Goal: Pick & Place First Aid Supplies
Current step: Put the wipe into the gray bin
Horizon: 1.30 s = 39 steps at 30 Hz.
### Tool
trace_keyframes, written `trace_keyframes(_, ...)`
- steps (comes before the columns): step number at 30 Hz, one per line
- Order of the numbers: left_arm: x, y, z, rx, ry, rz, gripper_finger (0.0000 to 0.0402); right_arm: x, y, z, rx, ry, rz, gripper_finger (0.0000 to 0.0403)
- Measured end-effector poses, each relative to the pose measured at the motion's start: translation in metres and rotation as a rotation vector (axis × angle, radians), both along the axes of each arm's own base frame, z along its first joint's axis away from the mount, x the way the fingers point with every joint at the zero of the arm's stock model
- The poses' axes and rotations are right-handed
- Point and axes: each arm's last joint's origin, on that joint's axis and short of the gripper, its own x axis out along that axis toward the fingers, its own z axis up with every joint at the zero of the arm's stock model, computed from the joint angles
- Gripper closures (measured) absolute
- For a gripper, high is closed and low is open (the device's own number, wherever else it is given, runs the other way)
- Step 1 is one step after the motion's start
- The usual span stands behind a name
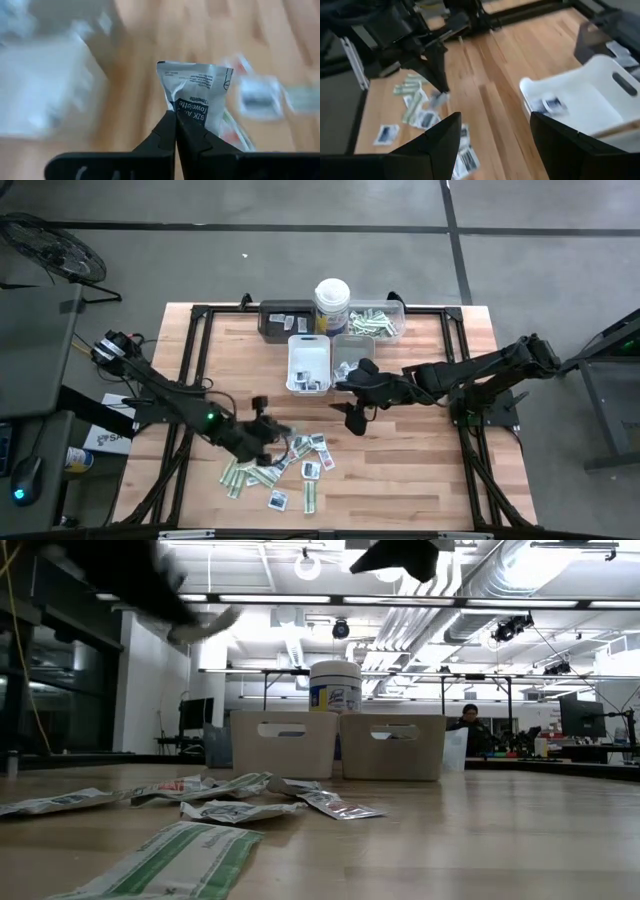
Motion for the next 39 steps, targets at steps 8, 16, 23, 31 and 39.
trace_keyframes(8,0.04,0.025,0.09,0.295,-0.207,0.159,0.0401,0.008,0.002,0.015,-0.011,-0.171,0.024,0.0171)
trace_keyframes(16,0.053,0.052,0.133,0.433,-0.228,0.21,0.0401,0.012,0.0,0.027,-0.063,-0.297,-0.033,0.0171)
trace_keyframes(23,0.056,0.055,0.136,0.44,-0.244,0.207,0.0401,0.014,-0.007,0.034,-0.079,-0.365,-0.08,0.0172)
trace_keyframes(31,0.055,0.055,0.136,0.458,-0.237,0.204,0.0401,0.015,-0.015,0.031,-0.075,-0.338,-0.079,0.0222)
trace_keyframes(39,0.055,0.055,0.136,0.462,-0.236,0.205,0.0401,0.015,-0.017,0.029,-0.062,-0.317,-0.091,0.0304)
